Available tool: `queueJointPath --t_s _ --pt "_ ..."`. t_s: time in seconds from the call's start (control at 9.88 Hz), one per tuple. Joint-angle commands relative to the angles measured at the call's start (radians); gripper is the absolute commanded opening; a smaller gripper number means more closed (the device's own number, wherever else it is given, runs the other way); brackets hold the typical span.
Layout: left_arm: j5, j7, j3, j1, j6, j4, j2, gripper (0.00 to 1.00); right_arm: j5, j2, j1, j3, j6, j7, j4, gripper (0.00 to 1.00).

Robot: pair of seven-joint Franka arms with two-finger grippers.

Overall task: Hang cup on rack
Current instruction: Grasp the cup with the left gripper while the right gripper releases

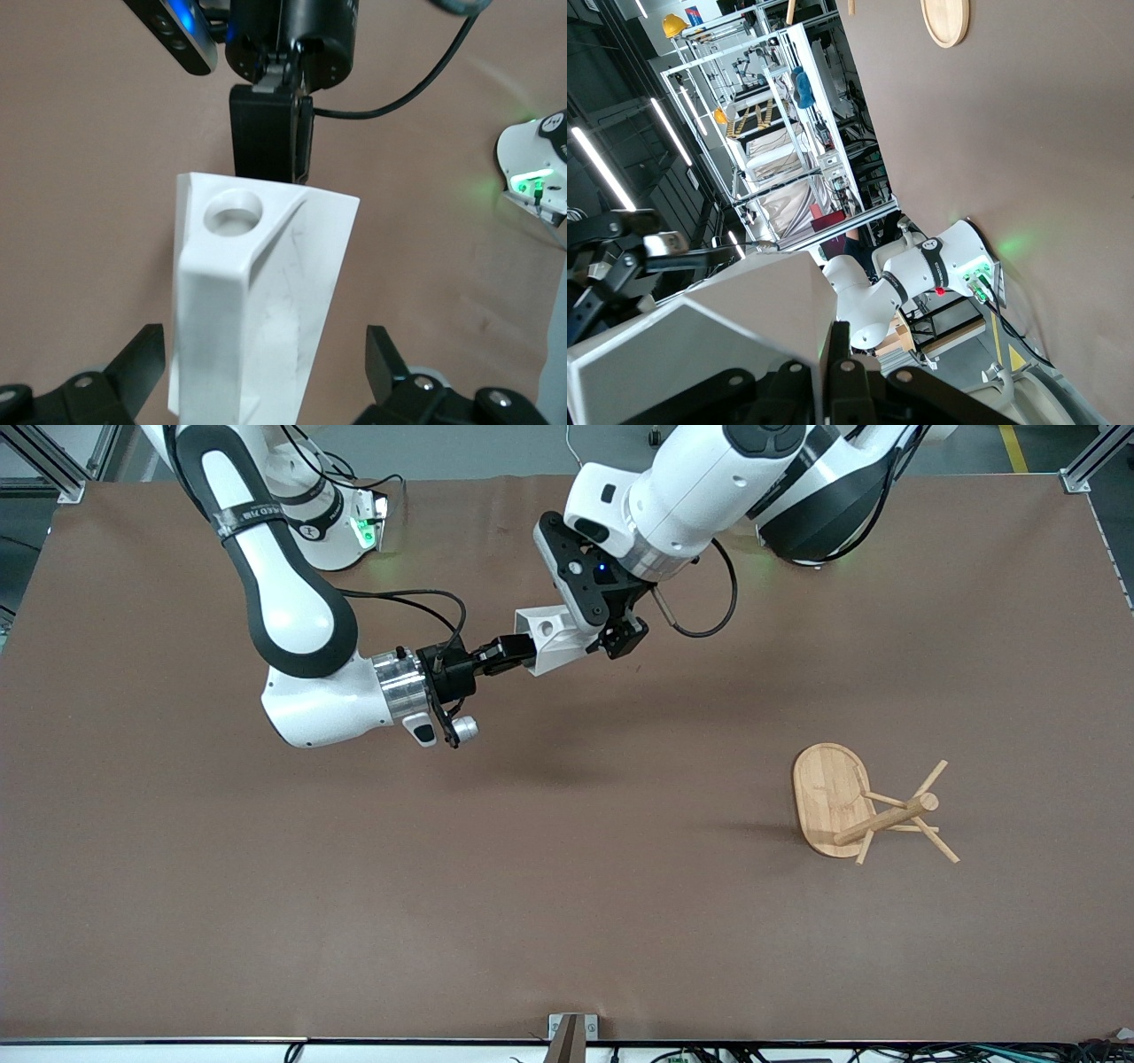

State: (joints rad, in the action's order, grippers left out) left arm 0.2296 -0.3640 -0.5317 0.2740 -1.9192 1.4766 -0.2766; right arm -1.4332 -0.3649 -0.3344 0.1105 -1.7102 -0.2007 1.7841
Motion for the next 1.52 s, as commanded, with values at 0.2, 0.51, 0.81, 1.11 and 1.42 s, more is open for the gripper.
queueJointPath --t_s 0.2,0.51,0.81,1.11,1.42 --pt "-0.030 -0.016 -0.002 0.007 0.002 0.002 -0.046 0.99 -0.032 0.017 0.000 0.001 0.006 -0.006 0.029 0.01" --pt "-0.030 -0.053 -0.002 0.007 0.000 0.004 -0.056 0.87 -0.032 0.020 -0.002 0.001 0.004 -0.006 0.031 0.01" --pt "-0.056 -0.067 -0.001 0.007 0.000 0.002 -0.065 0.21 -0.032 0.020 -0.002 0.001 0.006 -0.005 0.031 0.01" --pt "-0.058 -0.070 -0.001 -0.005 0.005 0.001 -0.061 0.01 -0.030 0.021 -0.002 0.000 0.015 0.004 0.029 0.12" --pt "-0.055 -0.037 0.013 -0.016 0.054 -0.002 -0.046 0.01 0.093 0.026 0.055 -0.011 0.021 0.053 0.032 1.00"
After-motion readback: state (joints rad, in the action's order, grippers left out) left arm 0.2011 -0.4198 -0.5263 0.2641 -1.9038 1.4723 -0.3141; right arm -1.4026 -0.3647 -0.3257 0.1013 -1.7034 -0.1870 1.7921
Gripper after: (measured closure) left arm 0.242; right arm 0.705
